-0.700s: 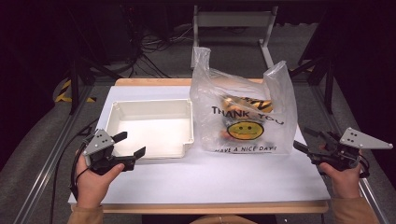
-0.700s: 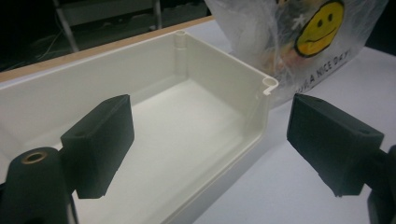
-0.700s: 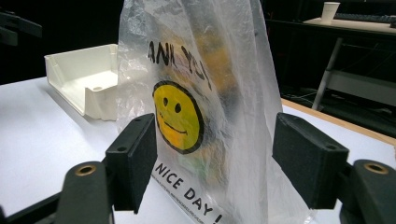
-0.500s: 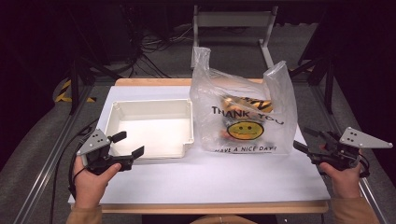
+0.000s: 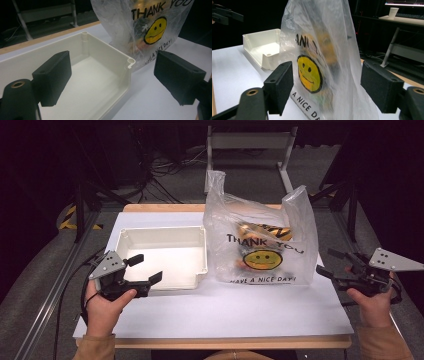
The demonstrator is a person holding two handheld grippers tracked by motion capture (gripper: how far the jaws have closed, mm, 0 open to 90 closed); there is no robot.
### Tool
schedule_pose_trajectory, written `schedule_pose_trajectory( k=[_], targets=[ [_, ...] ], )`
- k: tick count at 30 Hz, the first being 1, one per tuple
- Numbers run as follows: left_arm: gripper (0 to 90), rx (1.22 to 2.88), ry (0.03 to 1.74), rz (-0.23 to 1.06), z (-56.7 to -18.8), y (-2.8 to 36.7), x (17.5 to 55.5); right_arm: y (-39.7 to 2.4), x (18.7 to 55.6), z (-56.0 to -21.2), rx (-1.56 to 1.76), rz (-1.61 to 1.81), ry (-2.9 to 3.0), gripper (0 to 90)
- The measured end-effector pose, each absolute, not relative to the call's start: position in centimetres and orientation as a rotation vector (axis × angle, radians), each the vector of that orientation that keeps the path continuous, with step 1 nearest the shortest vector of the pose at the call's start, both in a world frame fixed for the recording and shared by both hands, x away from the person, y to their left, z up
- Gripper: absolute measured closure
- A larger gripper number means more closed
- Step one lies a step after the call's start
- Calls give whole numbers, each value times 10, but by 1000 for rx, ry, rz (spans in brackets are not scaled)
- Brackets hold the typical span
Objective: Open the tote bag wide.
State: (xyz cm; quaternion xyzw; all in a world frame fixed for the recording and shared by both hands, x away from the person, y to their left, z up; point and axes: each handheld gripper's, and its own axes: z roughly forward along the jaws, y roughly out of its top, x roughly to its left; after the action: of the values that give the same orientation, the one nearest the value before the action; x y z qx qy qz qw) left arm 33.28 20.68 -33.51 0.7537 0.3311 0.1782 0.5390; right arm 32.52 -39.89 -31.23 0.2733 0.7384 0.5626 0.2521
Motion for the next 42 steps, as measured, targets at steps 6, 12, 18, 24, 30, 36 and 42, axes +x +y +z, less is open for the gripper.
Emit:
schedule_pose_trajectory(
  k=[6, 12, 18, 24, 30, 36, 42],
  targets=[
    [152, 1808, 755, 411, -328, 187, 342, -393, 331, -296, 703, 1531, 2016, 263],
    [151, 1813, 730, 403, -322, 172, 352, -389, 338, -286, 672, 1532, 2023, 255],
    [145, 1795, 718, 363, -320, 155, 366, -382, 344, -279, 655, 1521, 2035, 233],
    [132, 1790, 705, 363, -319, 139, 379, -374, 353, -279, 648, 1513, 2055, 209],
    [130, 1774, 697, 347, -318, 123, 391, -370, 355, -279, 640, 1512, 2056, 204],
    [141, 1772, 680, 316, -321, 104, 405, -369, 355, -279, 635, 1516, 2061, 199],
    [158, 1770, 668, 318, -325, 94, 415, -370, 355, -279, 631, 1522, 2060, 195]
  ],
)
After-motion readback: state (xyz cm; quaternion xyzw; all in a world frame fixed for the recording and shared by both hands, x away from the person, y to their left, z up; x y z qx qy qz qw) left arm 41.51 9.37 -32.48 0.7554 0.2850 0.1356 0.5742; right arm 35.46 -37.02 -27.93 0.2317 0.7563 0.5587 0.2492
